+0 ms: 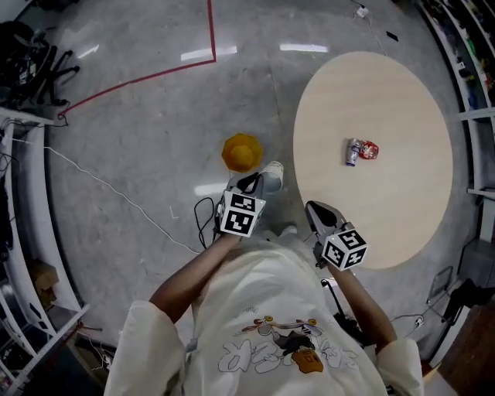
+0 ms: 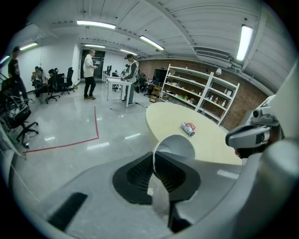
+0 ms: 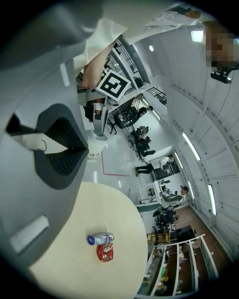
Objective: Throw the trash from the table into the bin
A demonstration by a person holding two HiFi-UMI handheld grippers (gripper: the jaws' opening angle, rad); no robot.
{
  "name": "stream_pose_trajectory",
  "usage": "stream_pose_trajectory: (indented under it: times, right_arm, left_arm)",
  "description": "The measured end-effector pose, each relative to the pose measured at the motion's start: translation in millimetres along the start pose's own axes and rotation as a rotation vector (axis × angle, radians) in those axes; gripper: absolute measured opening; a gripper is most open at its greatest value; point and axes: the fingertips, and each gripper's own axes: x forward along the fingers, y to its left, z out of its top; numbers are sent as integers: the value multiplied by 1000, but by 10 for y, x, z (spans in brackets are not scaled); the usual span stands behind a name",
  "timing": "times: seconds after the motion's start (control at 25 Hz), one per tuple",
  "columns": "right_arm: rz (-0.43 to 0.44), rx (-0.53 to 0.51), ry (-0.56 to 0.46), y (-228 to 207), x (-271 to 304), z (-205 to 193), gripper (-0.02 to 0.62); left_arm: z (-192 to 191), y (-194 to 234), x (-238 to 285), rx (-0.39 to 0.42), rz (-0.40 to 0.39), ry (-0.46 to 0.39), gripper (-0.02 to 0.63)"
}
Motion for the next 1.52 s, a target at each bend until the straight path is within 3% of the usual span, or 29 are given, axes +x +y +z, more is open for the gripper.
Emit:
stream_pose_trajectory:
  times: [0.36,0.84,1.2,1.52]
  right_arm:
    - [-15,-32,109,190,865,-46,6]
    - [-28,45,176,-89,2082,-470,6]
    - [-82,149,184,-518,3033,-1009,6]
    - [-93,155,227,-1098,3889,-1530,6]
  left_arm:
    - [-492,559,156,-134,6,91,23]
    - [-976,1416,1050,-274,112,99,23]
    - [-1624,1991,1828,-339,179,120,23]
    - [-2040,2461,2512,-382,231,121,23]
